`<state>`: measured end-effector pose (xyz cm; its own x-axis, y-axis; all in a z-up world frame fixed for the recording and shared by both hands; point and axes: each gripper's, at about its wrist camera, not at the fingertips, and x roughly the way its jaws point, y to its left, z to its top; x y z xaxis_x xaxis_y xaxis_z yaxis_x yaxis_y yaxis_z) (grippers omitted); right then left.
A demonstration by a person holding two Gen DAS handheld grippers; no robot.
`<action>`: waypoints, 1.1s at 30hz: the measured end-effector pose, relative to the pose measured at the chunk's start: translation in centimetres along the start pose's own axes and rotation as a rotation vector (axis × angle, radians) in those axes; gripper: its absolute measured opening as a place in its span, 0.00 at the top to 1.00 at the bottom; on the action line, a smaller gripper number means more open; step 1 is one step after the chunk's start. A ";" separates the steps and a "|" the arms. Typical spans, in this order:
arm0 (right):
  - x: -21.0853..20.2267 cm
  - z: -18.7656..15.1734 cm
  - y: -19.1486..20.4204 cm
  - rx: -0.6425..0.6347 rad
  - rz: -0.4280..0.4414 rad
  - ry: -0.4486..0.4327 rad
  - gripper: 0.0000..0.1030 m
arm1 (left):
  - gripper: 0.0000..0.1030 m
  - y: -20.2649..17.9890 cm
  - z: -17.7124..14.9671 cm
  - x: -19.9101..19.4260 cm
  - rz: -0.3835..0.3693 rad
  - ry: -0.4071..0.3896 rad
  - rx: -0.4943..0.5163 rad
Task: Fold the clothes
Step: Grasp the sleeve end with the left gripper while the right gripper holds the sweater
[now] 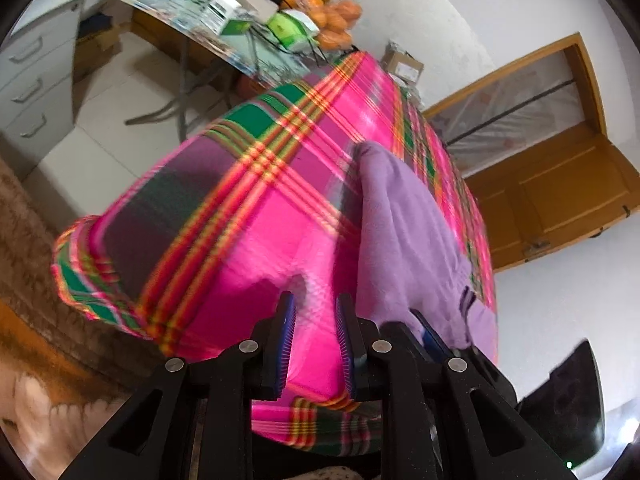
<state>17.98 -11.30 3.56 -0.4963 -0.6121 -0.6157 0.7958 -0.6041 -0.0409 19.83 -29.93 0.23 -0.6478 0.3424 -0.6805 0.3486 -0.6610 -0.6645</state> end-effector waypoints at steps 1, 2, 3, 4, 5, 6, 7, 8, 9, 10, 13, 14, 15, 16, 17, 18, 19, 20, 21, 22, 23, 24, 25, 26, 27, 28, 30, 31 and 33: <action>-0.4 0.0 -0.2 0.000 -0.002 -0.011 0.89 | 0.79 -0.4 0.3 0.4 -0.014 0.010 0.006; -0.7 0.0 -0.3 0.003 -0.001 -0.015 0.89 | 0.79 -0.9 0.6 0.7 -0.026 0.018 0.013; -0.9 0.0 -0.5 0.007 0.001 -0.019 0.89 | 0.79 -1.3 0.9 0.9 -0.036 0.020 0.022; -1.2 0.0 -0.6 0.010 0.002 -0.022 0.89 | 0.79 -1.9 1.3 1.0 -0.049 0.016 0.031; -1.4 0.0 -0.8 0.014 0.004 -0.026 0.89 | 0.79 -2.4 1.7 1.0 -0.069 0.007 0.043; -1.7 0.0 -1.0 0.017 0.005 -0.029 0.89 | 0.79 -3.0 2.1 1.1 -0.088 -0.002 0.052; -1.8 0.0 -1.1 0.020 0.006 -0.032 0.89 | 0.72 -3.5 2.5 1.1 -0.102 -0.013 0.056; -1.9 0.0 -1.2 0.023 0.009 -0.033 0.89 | 0.61 -3.9 2.8 1.1 -0.115 -0.021 0.059; -2.1 0.0 -1.3 0.024 0.011 -0.037 0.89 | 0.45 -4.2 3.2 1.2 -0.127 -0.019 0.055; -2.3 0.0 -1.4 0.025 0.012 -0.041 0.89 | 0.44 -4.4 3.6 1.5 -0.141 -0.013 0.044; -2.8 0.0 -1.5 0.027 0.018 -0.050 0.89 | 0.44 -5.0 4.6 2.4 -0.126 0.003 0.015; -3.0 0.0 -1.6 0.027 0.020 -0.054 0.89 | 0.44 -5.2 4.8 2.6 -0.108 0.000 0.022; -3.1 -0.1 -1.6 0.027 0.022 -0.057 0.89 | 0.44 -5.5 4.9 2.9 -0.091 0.004 0.033; -3.2 -0.1 -1.7 0.029 0.024 -0.059 0.89 | 0.44 -5.7 5.0 3.3 -0.074 0.013 0.041; -3.4 -0.1 -1.8 0.029 0.025 -0.062 0.89 | 0.44 -6.0 5.1 3.7 -0.066 0.027 0.042; -3.5 -0.1 -1.9 0.030 0.027 -0.063 0.89 | 0.44 -6.2 5.3 4.2 -0.058 0.041 0.043; -3.6 -0.2 -1.9 0.031 0.030 -0.064 0.89 | 0.44 -6.4 5.4 4.6 -0.051 0.053 0.046; -3.6 -0.2 -2.0 0.032 0.032 -0.064 0.89 | 0.44 -6.6 5.5 5.0 -0.048 0.063 0.050; -3.8 -0.2 -2.0 0.032 0.034 -0.067 0.89 | 0.44 -6.7 5.6 5.3 -0.044 0.070 0.055; -3.9 -0.2 -2.1 0.032 0.037 -0.069 0.89 | 0.44 -6.9 5.9 5.6 -0.035 0.071 0.059; -4.0 -0.3 -2.1 0.032 0.039 -0.071 0.89 | 0.44 -7.1 6.1 5.9 -0.027 0.073 0.060; -4.1 -0.3 -2.2 0.033 0.041 -0.075 0.89 | 0.44 -7.2 6.1 6.1 -0.021 0.078 0.054; -4.3 -0.3 -2.3 0.034 0.042 -0.079 0.89 | 0.44 -7.3 6.1 6.3 -0.024 0.082 0.047; -4.5 -0.3 -2.4 0.038 0.043 -0.084 0.89 | 0.44 -7.5 6.2 6.5 -0.033 0.089 0.049; -4.7 -0.3 -2.5 0.042 0.043 -0.089 0.89 | 0.47 -7.7 6.3 6.8 -0.043 0.099 0.055; -4.9 -0.3 -2.6 0.046 0.043 -0.094 0.89 | 0.54 -7.9 6.4 7.1 -0.046 0.104 0.056; -5.3 -0.3 -2.8 0.055 0.042 -0.104 0.89 | 0.56 -8.3 6.2 7.2 -0.044 0.111 0.068; -5.6 -0.3 -3.0 0.060 0.042 -0.108 0.89 | 0.60 -8.6 6.1 7.2 -0.049 0.111 0.072; -6.0 -0.4 -3.3 0.069 0.039 -0.117 0.89 | 0.71 -9.0 5.9 7.2 -0.063 0.114 0.079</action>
<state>18.49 -5.42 7.10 -0.5058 -0.6887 -0.5195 0.7917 -0.6098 0.0376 8.01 -25.44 3.11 -0.5839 0.4556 -0.6719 0.2528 -0.6845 -0.6838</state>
